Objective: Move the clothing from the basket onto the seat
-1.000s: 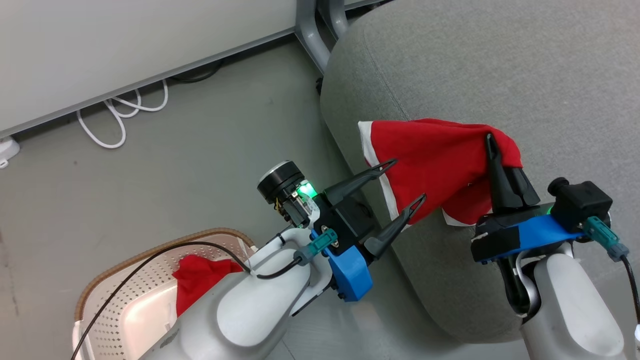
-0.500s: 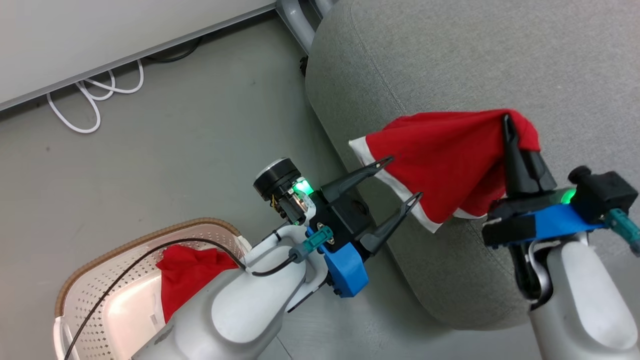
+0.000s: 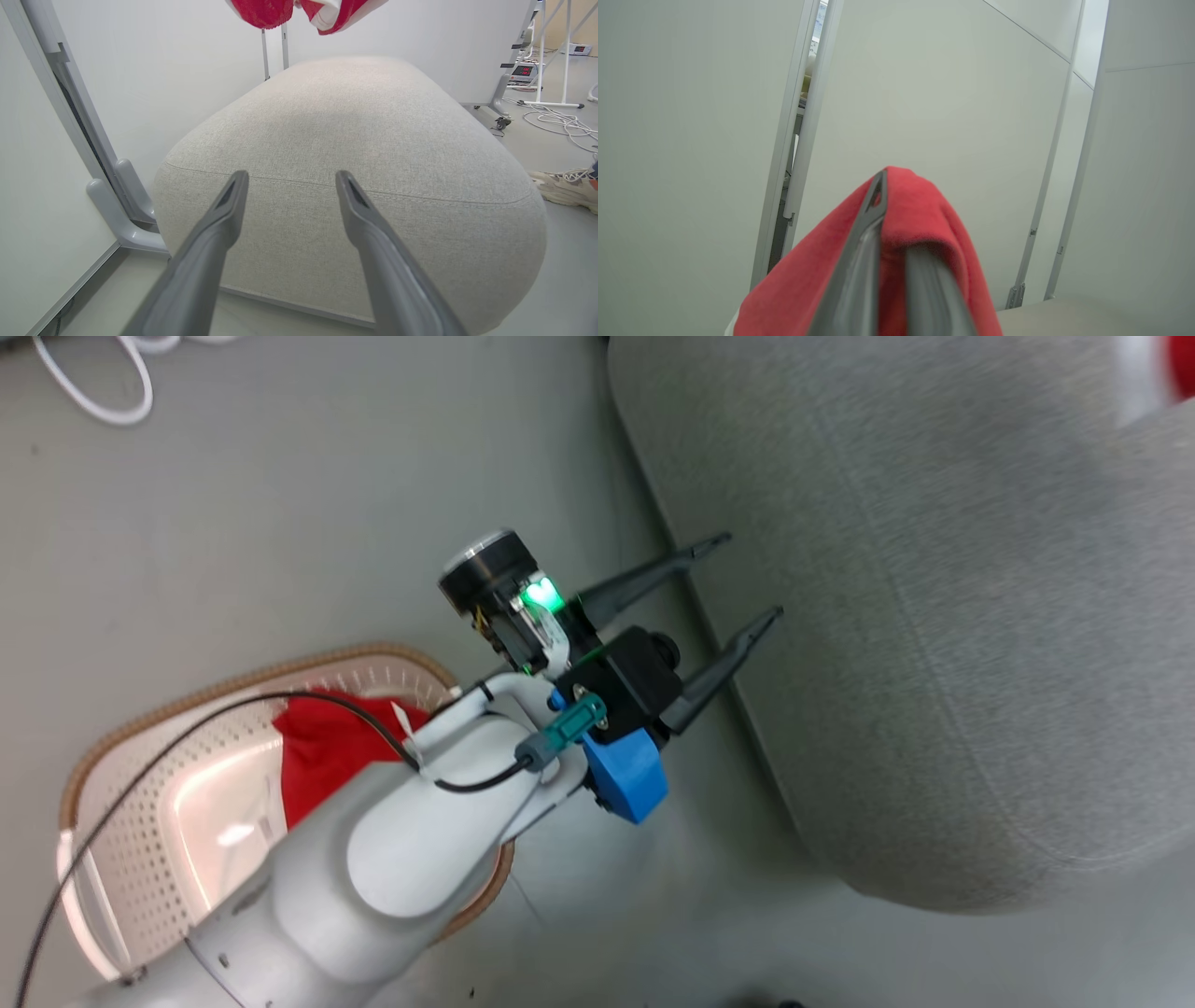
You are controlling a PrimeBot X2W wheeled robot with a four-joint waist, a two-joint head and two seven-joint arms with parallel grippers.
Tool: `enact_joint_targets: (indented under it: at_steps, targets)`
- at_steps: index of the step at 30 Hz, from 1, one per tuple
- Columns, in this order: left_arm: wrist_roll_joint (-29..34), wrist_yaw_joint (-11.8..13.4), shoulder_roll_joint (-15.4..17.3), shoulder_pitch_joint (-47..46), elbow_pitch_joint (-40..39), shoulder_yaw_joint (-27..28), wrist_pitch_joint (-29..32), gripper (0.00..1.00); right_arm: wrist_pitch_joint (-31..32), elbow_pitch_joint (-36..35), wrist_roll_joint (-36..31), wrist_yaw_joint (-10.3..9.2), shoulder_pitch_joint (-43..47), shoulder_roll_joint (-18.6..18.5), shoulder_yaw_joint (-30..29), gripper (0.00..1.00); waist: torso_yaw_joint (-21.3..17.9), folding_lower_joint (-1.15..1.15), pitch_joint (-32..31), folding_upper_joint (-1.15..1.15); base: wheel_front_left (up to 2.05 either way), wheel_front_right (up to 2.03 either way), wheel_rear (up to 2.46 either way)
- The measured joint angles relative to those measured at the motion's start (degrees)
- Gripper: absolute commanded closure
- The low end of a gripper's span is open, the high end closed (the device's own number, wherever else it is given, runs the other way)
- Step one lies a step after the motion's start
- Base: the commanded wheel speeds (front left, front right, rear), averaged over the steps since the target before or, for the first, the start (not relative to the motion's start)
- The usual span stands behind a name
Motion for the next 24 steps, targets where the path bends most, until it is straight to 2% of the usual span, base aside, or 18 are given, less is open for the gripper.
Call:
enact_joint_targets:
  at_steps: [6,10,14,18,24]
  targets:
    - [1.1,-0.2,2.0,-3.5,-2.0,-0.2,1.1,0.00,0.0,2.3,-0.5,0.00,-4.8,-6.1,-7.2,1.00,1.7,0.01,7.2,0.00,0.00,0.00,0.00]
    - [1.6,-0.5,3.1,-5.1,-3.1,-0.4,1.5,0.00,0.0,7.6,-0.2,0.00,-6.4,-7.3,-10.1,1.00,2.9,0.01,11.4,0.00,0.00,0.00,0.00]
    - [1.8,-0.6,3.7,-5.7,-3.6,-0.5,1.7,0.00,0.0,13.5,-1.1,0.01,-6.2,-6.7,-9.9,1.00,3.9,0.01,14.4,0.00,0.00,0.00,0.00]
    - [1.8,-0.4,4.3,-6.0,-3.8,-0.5,1.7,0.00,0.0,19.6,-1.5,0.00,-4.9,-4.2,-9.8,1.00,4.7,0.01,15.8,0.00,0.00,0.00,0.00]
    - [1.5,-0.1,4.7,-5.9,-4.0,-0.7,1.7,0.00,0.0,23.4,-1.9,0.01,-2.1,-0.7,-8.8,1.00,4.5,0.01,15.6,0.00,0.00,0.00,0.00]
